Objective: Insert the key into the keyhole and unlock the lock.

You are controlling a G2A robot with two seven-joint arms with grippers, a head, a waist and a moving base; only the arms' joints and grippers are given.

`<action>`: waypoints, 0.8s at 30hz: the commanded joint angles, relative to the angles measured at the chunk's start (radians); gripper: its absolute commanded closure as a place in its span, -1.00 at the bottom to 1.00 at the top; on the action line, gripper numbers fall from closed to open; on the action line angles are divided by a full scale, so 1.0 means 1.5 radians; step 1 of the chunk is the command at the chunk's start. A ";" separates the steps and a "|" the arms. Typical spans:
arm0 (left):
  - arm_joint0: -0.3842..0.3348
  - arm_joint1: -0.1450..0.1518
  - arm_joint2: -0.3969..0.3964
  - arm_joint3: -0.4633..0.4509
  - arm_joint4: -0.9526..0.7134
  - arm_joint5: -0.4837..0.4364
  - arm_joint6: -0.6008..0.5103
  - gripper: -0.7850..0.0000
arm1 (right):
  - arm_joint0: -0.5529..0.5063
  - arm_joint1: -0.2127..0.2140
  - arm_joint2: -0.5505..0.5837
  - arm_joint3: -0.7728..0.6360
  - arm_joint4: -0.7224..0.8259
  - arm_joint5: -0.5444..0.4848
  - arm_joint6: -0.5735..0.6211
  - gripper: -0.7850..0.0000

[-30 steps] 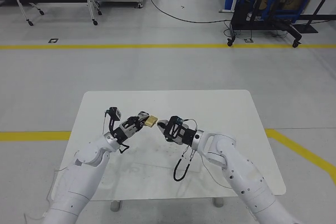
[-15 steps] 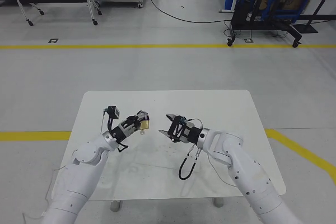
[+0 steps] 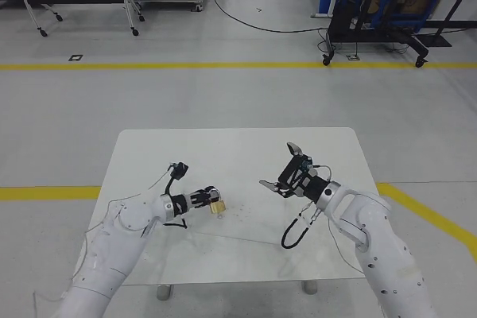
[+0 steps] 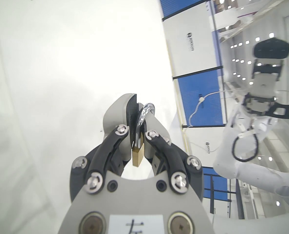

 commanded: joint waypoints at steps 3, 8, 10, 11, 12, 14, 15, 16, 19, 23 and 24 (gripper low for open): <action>-0.008 -0.004 0.018 0.008 0.025 0.002 0.022 1.00 | 0.000 0.000 0.000 0.000 0.000 0.000 0.000 -1.00; -0.019 -0.003 0.019 0.017 0.040 -0.005 0.015 -1.00 | 0.000 0.000 0.000 0.000 0.000 0.000 0.000 -1.00; -0.023 -0.001 0.001 0.021 0.015 -0.009 0.024 -1.00 | 0.000 0.000 0.000 0.000 0.000 0.000 0.000 -1.00; -0.025 0.001 -0.011 0.021 -0.001 -0.009 0.024 -1.00 | 0.000 0.000 0.000 0.000 0.000 0.000 0.000 -1.00; -0.027 0.003 -0.024 0.021 -0.016 -0.009 0.024 -1.00 | 0.000 0.000 0.000 0.000 0.000 0.000 0.000 -1.00; -0.029 0.008 -0.052 0.021 -0.045 -0.012 0.023 -1.00 | 0.000 0.000 0.000 0.000 0.000 0.000 0.000 -1.00; -0.030 0.011 -0.066 0.021 -0.047 -0.022 0.032 -1.00 | 0.000 0.000 0.000 0.000 0.000 0.000 0.000 -1.00; -0.029 0.014 -0.081 0.022 -0.041 -0.036 0.048 -1.00 | 0.000 0.000 0.000 0.000 0.000 0.000 0.000 -1.00; -0.027 0.024 -0.123 0.007 0.045 -0.099 0.155 -1.00 | -0.001 0.000 0.000 0.000 0.004 0.008 -0.005 -1.00; -0.007 0.036 -0.177 -0.030 0.191 -0.156 0.321 -1.00 | 0.006 -0.003 0.030 0.035 0.087 0.073 -0.030 -1.00; 0.000 0.038 -0.186 -0.035 0.210 -0.164 0.353 -1.00 | 0.008 -0.003 0.042 0.039 0.098 0.080 -0.025 -1.00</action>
